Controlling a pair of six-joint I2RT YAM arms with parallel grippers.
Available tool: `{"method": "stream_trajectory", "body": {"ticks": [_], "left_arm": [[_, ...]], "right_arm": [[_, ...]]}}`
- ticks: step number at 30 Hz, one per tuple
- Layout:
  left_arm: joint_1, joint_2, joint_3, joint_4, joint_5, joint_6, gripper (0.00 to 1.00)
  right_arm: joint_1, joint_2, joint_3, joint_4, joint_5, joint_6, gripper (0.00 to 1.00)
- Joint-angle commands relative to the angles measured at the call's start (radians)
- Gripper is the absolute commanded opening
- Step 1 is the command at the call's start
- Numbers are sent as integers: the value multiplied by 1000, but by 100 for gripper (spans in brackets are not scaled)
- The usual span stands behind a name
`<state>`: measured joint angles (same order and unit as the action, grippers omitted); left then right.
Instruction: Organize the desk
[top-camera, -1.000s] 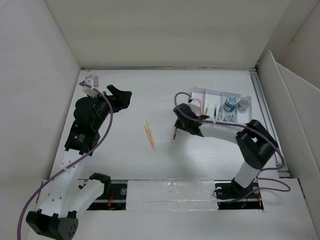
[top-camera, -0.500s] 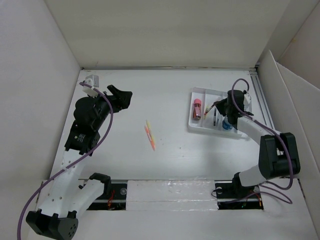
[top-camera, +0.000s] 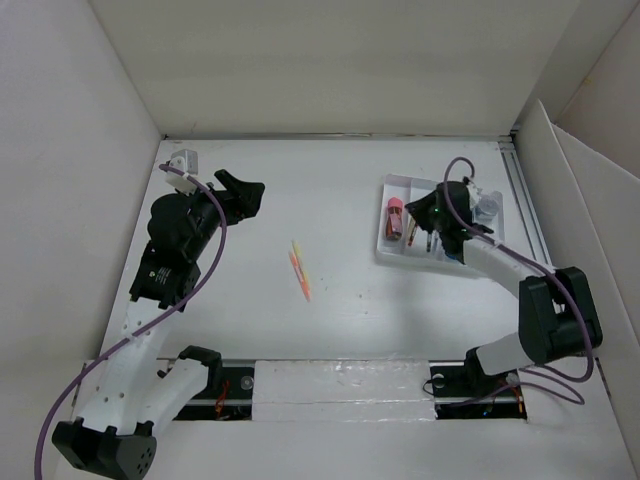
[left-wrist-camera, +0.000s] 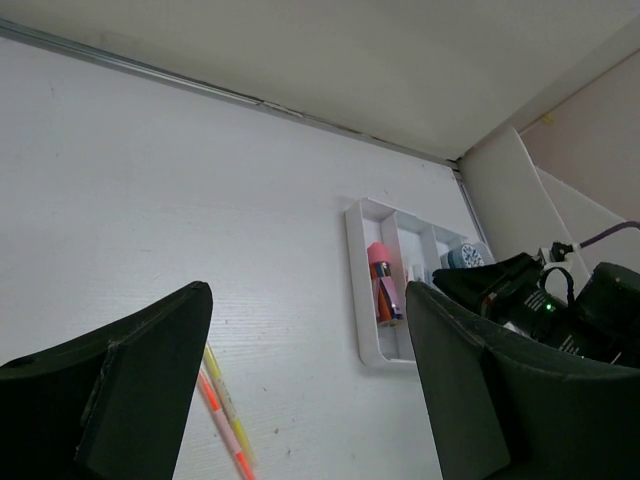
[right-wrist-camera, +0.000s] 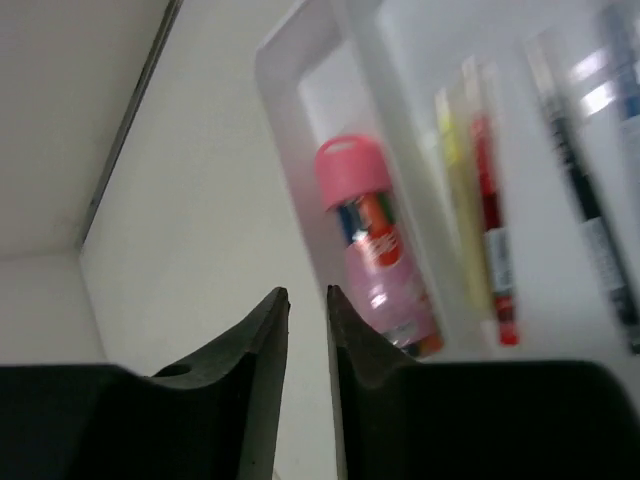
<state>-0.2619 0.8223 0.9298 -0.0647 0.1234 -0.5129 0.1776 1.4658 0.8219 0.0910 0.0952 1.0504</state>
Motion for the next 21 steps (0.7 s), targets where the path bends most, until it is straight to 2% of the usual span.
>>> {"method": "stream_trajectory", "body": {"ticks": [1, 3, 7, 9, 10, 12, 16, 18, 19, 21], "left_arm": [[-2, -8, -2, 48, 9, 13, 74], [-2, -3, 0, 49, -5, 14, 74], [-2, 8, 1, 48, 7, 14, 74], [-2, 11, 0, 49, -1, 14, 74], [-2, 18, 4, 42, 1, 14, 74], [-2, 20, 4, 45, 8, 14, 74], [-2, 20, 6, 40, -2, 16, 74], [-2, 12, 4, 48, 13, 14, 74], [-2, 11, 0, 52, 15, 14, 74], [-2, 14, 7, 43, 2, 16, 74]], "right_arm": [[153, -56, 11, 85, 29, -58, 24], [276, -53, 20, 81, 70, -92, 1], [474, 14, 57, 108, 112, -125, 0], [555, 69, 123, 101, 118, -127, 10], [601, 164, 184, 75, 109, -138, 23], [649, 200, 245, 58, 123, -150, 30], [746, 355, 415, -66, 283, -179, 32], [755, 444, 485, -88, 305, -199, 32], [766, 474, 555, -164, 319, -202, 33], [778, 550, 618, -210, 342, -205, 33]]}}
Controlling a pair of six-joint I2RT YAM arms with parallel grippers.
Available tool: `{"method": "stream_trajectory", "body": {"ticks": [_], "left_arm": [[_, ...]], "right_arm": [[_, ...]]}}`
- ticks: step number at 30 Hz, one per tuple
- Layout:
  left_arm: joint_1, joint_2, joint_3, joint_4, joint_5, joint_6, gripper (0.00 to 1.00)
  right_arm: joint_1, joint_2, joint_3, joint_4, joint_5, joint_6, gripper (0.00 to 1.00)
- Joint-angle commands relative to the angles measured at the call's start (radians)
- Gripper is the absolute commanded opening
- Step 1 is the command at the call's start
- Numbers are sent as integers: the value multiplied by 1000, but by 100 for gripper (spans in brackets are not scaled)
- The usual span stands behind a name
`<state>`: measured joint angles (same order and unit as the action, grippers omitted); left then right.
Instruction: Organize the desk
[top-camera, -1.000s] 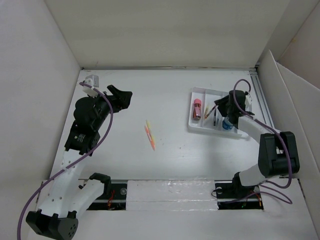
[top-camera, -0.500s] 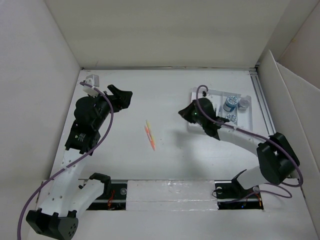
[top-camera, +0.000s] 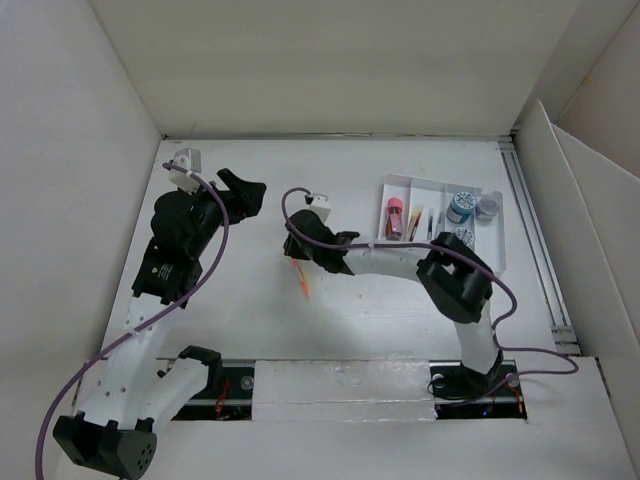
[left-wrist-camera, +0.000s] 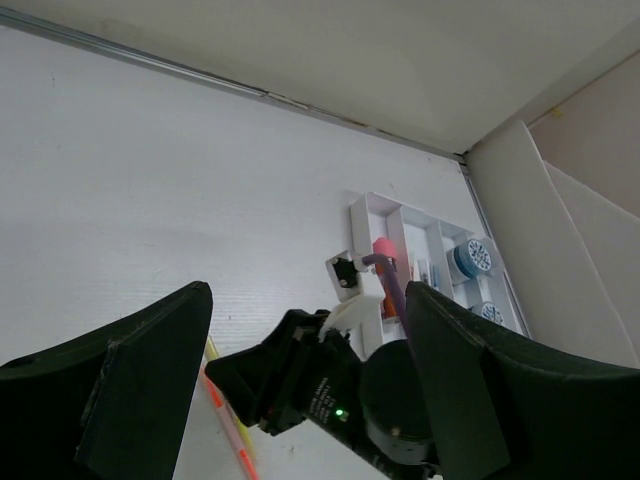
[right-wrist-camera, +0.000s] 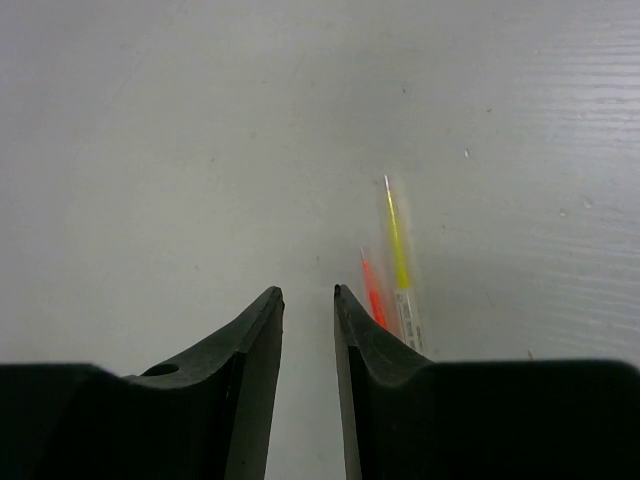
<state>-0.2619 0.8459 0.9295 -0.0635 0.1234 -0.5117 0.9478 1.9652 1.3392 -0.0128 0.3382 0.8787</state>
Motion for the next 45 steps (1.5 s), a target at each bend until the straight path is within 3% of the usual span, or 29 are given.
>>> {"method": "stream_trajectory", "body": {"ticks": [1, 10, 34, 45], "left_arm": [[-2, -11, 8, 37, 2, 15, 74], [-2, -34, 0, 45, 7, 16, 74], [-2, -31, -1, 47, 7, 16, 73], [-2, -36, -1, 47, 10, 16, 73]], "right_arm": [[19, 70, 124, -133, 126, -37, 33], [39, 132, 175, -165, 271, -40, 32], [39, 213, 210, -206, 242, -40, 31], [28, 150, 118, -191, 308, -21, 0]]}}
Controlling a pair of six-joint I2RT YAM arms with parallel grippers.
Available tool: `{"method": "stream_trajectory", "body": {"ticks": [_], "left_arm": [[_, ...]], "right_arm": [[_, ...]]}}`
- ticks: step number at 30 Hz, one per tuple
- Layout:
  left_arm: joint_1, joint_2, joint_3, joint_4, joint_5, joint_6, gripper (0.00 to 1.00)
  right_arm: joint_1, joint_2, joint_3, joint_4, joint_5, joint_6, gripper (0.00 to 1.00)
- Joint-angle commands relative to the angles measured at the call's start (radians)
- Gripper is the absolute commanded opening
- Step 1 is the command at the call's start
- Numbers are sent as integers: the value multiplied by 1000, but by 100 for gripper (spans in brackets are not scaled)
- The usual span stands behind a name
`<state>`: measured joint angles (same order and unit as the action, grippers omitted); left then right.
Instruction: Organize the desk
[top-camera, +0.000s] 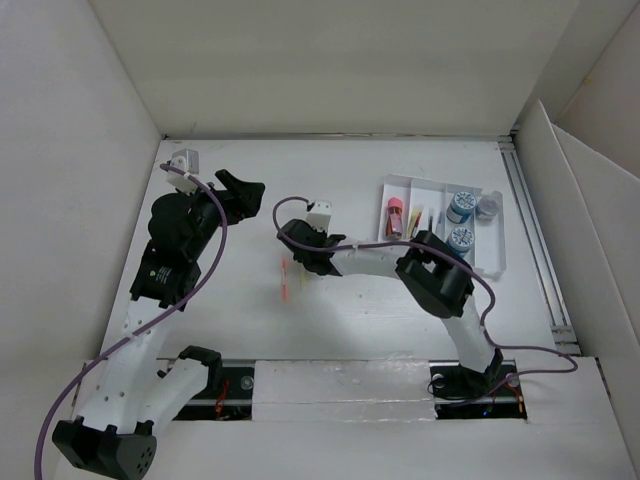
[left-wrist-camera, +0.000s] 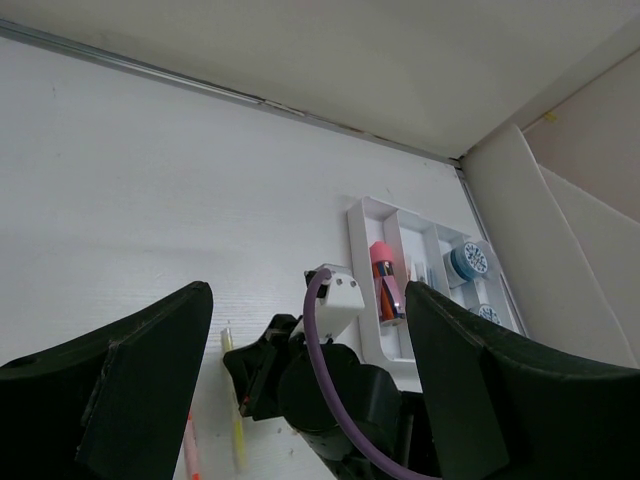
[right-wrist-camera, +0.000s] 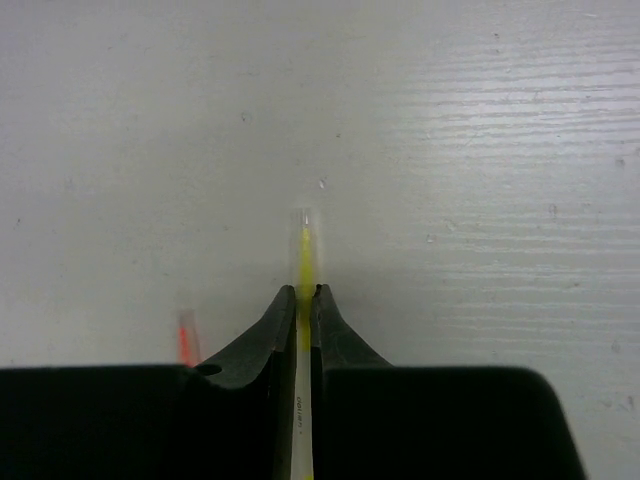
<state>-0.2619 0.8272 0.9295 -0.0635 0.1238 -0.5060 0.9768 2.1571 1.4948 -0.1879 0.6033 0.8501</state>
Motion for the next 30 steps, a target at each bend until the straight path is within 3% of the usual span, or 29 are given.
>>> {"method": "stream_trajectory", "body": {"ticks": [1, 8, 13, 17, 23, 30], "left_arm": [[-2, -17, -3, 47, 11, 11, 73], [-2, -20, -4, 51, 11, 9, 73], [-2, -16, -4, 50, 17, 9, 73], [-2, -14, -4, 50, 13, 7, 73], [-2, 0, -3, 51, 22, 6, 73], [-2, -2, -1, 48, 20, 6, 73]], "right_arm": [[-1, -55, -50, -9, 52, 10, 0], [-148, -313, -240, 89, -2, 36, 0], [-430, -541, -468, 240, -187, 105, 0], [-648, -637, -597, 318, -338, 181, 0], [-851, -579, -619, 332, -470, 228, 2], [-892, -543, -570, 309, -514, 230, 7]]}}
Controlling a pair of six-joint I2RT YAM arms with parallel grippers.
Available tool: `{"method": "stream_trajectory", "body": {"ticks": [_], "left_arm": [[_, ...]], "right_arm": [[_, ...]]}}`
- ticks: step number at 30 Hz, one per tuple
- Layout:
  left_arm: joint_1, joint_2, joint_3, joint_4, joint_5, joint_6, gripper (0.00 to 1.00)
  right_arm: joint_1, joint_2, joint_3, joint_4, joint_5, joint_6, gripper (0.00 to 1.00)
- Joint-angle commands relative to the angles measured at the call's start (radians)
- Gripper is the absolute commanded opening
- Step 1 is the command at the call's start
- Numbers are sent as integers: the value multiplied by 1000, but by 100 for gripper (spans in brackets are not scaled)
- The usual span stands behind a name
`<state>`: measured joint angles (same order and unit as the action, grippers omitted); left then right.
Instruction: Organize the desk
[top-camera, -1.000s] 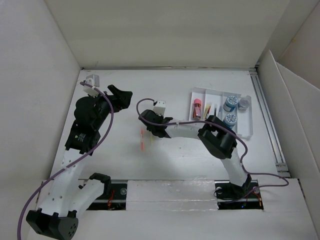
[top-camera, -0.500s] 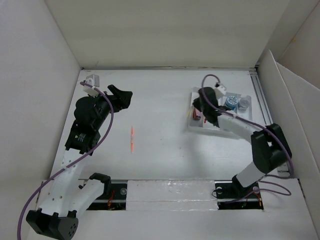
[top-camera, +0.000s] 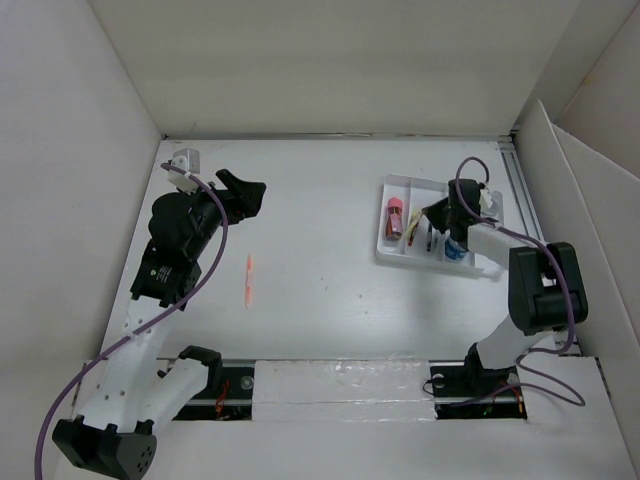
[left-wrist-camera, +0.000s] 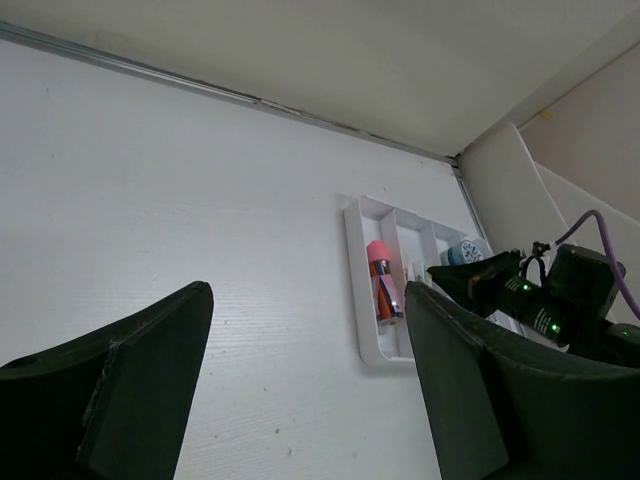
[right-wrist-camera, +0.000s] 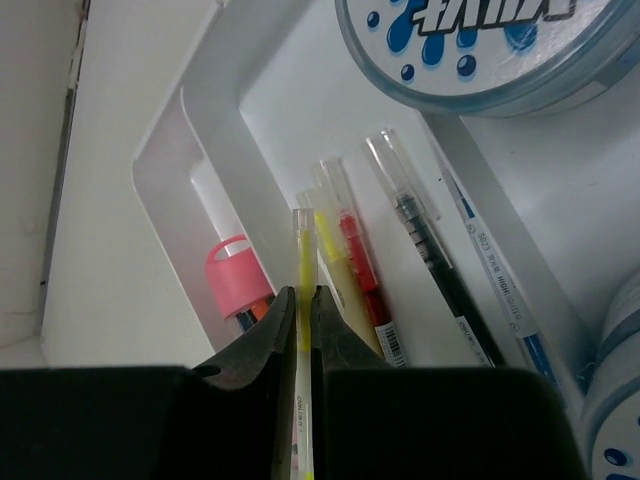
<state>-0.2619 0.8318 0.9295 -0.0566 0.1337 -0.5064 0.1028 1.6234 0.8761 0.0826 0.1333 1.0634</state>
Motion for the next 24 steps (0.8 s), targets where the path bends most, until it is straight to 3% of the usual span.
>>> {"method": "stream_trajectory", "body": {"ticks": [1, 3, 4, 5, 7, 12, 14, 16, 17, 19, 22, 24], "left_arm": [[-2, -11, -1, 43, 9, 6, 73], [-2, -17, -4, 46, 9, 6, 73], [-2, -14, -3, 44, 12, 8, 73], [-2, -11, -1, 40, 14, 8, 73], [-2, -19, -3, 44, 6, 8, 73], [-2, -17, -1, 40, 9, 8, 73], [-2, -22, -1, 44, 4, 6, 73], [-2, -16, -1, 41, 10, 8, 73], [-2, -13, 2, 40, 14, 8, 73], [-2, -14, 0, 41, 6, 6, 73], [-2, -23, 2, 34, -11, 0, 73], [-2, -34, 0, 32, -32, -4, 73]], "right_arm": [[-28, -7, 50, 40, -64, 18, 9], [-46, 3, 61, 40, -92, 21, 21], [-60, 10, 66, 39, -106, 21, 30], [-60, 13, 70, 36, -107, 24, 47], [-69, 7, 81, 34, -104, 27, 62], [-49, -52, 66, 61, -95, 9, 67], [10, -86, 47, 83, -109, -8, 59], [81, -95, 47, 103, -118, -22, 44], [125, -96, 57, 109, -109, -35, 24], [276, -63, 86, 105, -60, -68, 4], [530, 74, 238, 4, 58, -108, 0], [575, 107, 301, -18, 129, -131, 2]]}}
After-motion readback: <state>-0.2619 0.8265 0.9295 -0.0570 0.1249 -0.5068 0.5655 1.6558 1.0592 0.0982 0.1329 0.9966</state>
